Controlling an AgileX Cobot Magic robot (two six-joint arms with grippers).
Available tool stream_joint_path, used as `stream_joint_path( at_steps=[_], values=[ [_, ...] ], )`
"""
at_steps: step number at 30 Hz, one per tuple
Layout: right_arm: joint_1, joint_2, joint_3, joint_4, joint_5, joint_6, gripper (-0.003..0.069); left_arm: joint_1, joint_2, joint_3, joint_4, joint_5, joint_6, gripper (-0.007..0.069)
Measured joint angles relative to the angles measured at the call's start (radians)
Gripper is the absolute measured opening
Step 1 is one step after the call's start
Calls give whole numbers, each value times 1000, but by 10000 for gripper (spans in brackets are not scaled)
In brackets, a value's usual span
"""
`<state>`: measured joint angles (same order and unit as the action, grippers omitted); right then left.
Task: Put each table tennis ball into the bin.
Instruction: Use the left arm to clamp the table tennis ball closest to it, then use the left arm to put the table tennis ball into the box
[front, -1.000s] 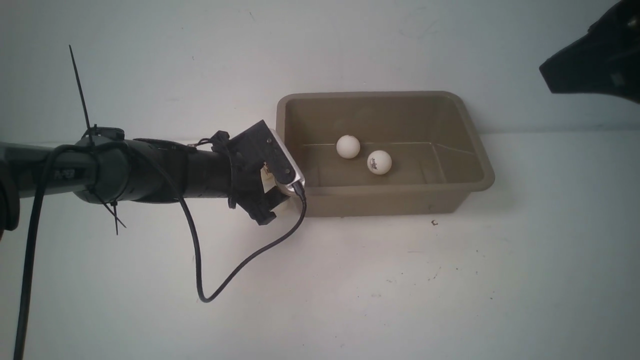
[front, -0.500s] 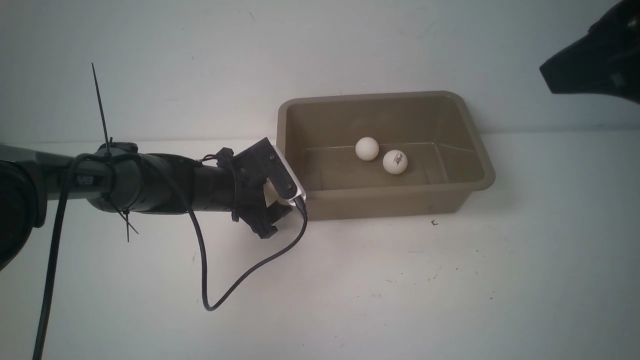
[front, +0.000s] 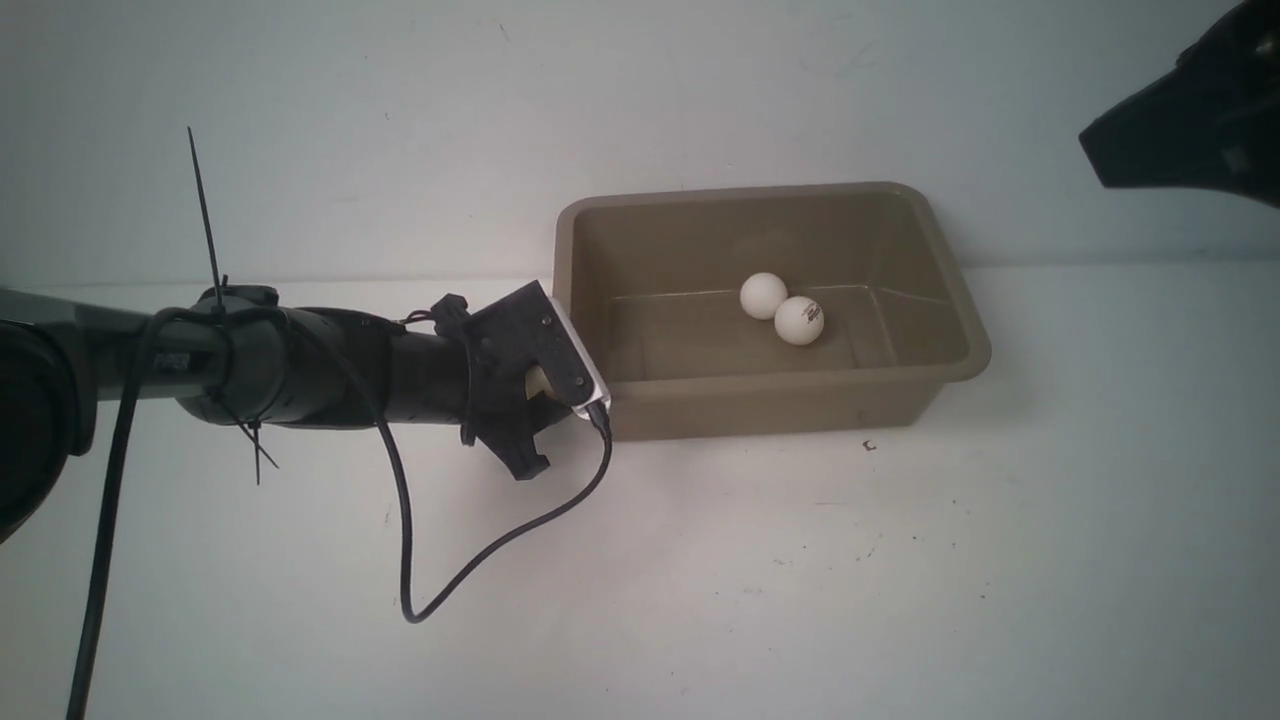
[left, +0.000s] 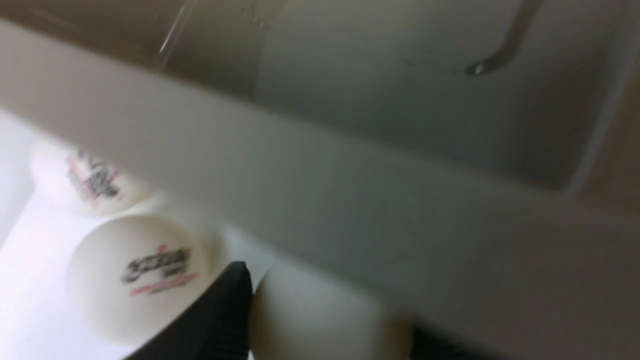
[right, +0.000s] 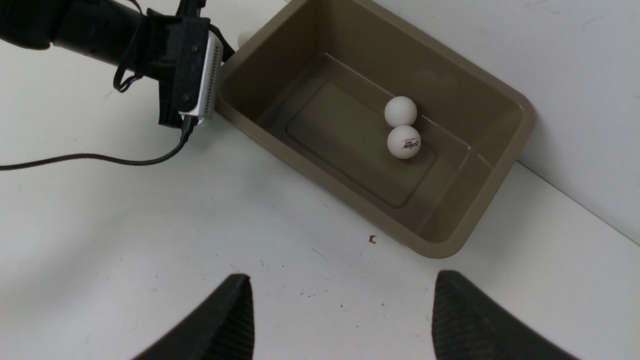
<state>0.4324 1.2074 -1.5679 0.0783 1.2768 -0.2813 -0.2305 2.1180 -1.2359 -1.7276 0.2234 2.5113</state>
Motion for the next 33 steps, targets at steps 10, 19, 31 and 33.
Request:
stream_joint_path(
  at_steps=[10, 19, 31, 33],
  values=[
    [0, 0, 0, -1, 0, 0, 440, 0, -168, 3, 6, -47, -8, 353],
    [0, 0, 0, -1, 0, -1, 440, 0, -278, 4, 6, -27, -10, 353],
    [0, 0, 0, 0, 0, -1, 440, -1, -169, -26, 26, 347, 34, 353],
    [0, 0, 0, 0, 0, -1, 440, -1, -144, -39, 28, 357, 47, 353]
  ],
)
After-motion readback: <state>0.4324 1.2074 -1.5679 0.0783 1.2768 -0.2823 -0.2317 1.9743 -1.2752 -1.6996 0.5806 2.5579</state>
